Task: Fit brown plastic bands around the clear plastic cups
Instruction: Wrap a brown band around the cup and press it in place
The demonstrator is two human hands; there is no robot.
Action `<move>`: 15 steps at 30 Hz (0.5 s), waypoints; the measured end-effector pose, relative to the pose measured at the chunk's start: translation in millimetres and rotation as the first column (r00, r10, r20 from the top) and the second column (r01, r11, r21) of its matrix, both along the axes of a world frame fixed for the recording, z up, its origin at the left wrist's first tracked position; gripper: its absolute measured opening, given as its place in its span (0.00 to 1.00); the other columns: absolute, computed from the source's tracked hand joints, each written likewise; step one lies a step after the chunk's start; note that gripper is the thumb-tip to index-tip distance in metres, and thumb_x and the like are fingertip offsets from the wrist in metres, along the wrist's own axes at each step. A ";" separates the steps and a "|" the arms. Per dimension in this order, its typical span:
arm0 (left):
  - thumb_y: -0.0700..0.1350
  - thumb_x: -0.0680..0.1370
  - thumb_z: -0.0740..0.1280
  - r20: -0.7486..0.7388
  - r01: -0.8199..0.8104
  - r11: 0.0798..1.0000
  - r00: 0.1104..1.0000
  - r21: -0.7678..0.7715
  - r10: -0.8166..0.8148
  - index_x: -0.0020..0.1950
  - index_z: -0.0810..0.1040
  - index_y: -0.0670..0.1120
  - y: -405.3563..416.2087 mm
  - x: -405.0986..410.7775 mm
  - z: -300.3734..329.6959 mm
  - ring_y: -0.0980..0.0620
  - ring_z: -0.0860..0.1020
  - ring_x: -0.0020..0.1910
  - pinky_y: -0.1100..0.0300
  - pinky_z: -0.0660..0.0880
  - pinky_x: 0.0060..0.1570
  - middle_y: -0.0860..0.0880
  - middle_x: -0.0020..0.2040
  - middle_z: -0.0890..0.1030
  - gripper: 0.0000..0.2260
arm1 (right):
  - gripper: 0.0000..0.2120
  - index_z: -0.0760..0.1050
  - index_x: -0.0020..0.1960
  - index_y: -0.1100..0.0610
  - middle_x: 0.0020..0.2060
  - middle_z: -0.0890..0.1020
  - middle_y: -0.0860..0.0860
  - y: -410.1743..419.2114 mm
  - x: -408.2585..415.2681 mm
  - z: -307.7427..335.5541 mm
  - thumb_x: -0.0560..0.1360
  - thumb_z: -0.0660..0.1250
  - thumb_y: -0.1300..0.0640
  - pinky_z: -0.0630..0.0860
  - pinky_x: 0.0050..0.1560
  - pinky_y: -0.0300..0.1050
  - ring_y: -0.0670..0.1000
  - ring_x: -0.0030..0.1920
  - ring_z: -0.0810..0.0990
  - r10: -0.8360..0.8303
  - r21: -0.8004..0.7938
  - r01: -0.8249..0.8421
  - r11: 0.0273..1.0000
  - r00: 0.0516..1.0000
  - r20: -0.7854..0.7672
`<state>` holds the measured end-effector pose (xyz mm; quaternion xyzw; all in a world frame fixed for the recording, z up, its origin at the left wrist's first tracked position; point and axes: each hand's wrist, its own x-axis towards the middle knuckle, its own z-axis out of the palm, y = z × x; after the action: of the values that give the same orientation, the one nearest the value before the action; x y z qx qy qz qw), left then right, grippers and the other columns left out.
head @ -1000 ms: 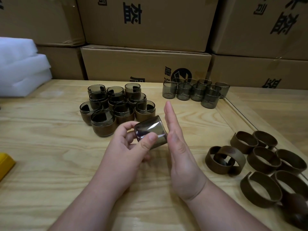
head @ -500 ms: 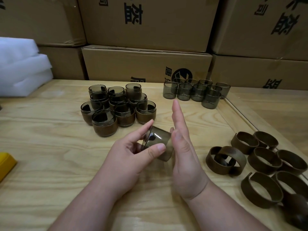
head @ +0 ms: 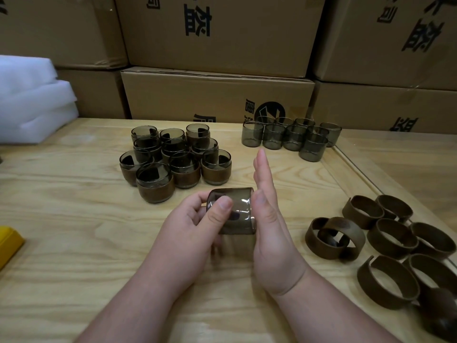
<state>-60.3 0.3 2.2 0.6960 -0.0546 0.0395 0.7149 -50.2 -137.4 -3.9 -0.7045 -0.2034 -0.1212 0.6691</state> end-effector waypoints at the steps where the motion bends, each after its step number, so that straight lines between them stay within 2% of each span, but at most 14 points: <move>1: 0.64 0.71 0.68 0.001 -0.004 1.000 1.000 -0.007 0.004 0.58 0.80 0.48 -0.2 0.5 -0.5 0.58 0.76 0.32 0.66 0.75 0.35 0.54 0.41 0.86 0.23 | 0.36 0.50 0.80 0.31 0.81 0.51 0.31 0.0 -0.5 0.4 0.76 0.53 0.23 0.48 0.78 0.46 0.33 0.80 0.47 0.002 -0.005 -0.002 1.000 1.000 -0.004; 4: 0.62 0.68 0.77 0.000 -0.029 0.998 1.000 -0.056 0.029 0.60 0.78 0.49 -2.3 1.9 -0.2 0.58 0.79 0.35 0.65 0.75 0.35 0.54 0.43 0.86 0.27 | 0.36 0.49 0.79 0.28 0.81 0.50 0.30 0.0 -2.9 2.5 0.74 0.53 0.22 0.46 0.80 0.49 0.32 0.79 0.45 0.031 -0.025 -0.032 0.999 0.999 -0.020; 7: 0.59 0.62 0.76 0.022 -0.053 0.997 0.998 -0.059 0.055 0.63 0.74 0.51 -3.1 4.0 -1.7 0.55 0.81 0.42 0.63 0.79 0.40 0.52 0.52 0.86 0.32 | 0.36 0.47 0.78 0.27 0.81 0.48 0.30 0.2 -4.6 4.3 0.74 0.53 0.21 0.45 0.82 0.55 0.33 0.80 0.44 0.067 -0.037 -0.068 0.997 0.997 -0.026; 10: 0.54 0.60 0.79 0.050 -0.046 0.996 0.997 -0.081 0.050 0.63 0.73 0.51 -2.4 4.6 -1.9 0.60 0.81 0.41 0.67 0.78 0.40 0.53 0.54 0.85 0.33 | 0.37 0.47 0.78 0.27 0.81 0.47 0.30 0.1 -5.4 4.7 0.73 0.54 0.21 0.46 0.82 0.61 0.36 0.81 0.44 0.094 -0.037 -0.095 0.995 0.995 -0.029; 13: 0.53 0.64 0.85 0.046 0.006 0.999 0.999 -0.034 -0.005 0.64 0.77 0.54 -0.5 4.6 -2.2 0.58 0.81 0.42 0.66 0.78 0.43 0.50 0.55 0.85 0.32 | 0.37 0.48 0.79 0.27 0.81 0.49 0.32 -0.3 -5.1 4.0 0.74 0.55 0.23 0.47 0.82 0.58 0.35 0.81 0.45 0.056 -0.032 -0.055 0.998 0.998 0.004; 15: 0.51 0.65 0.82 0.038 0.045 0.999 0.998 -0.010 -0.044 0.65 0.78 0.55 1.0 4.8 -3.6 0.54 0.82 0.46 0.62 0.80 0.48 0.50 0.56 0.86 0.29 | 0.35 0.48 0.79 0.28 0.82 0.52 0.34 -0.7 -4.3 4.2 0.75 0.57 0.26 0.48 0.81 0.55 0.36 0.81 0.47 0.018 -0.005 -0.017 1.000 1.000 0.022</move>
<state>-55.5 1.3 -1.4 0.6897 -0.0833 0.0371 0.7184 -54.5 -138.0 0.3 -0.7030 -0.2172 -0.1225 0.6660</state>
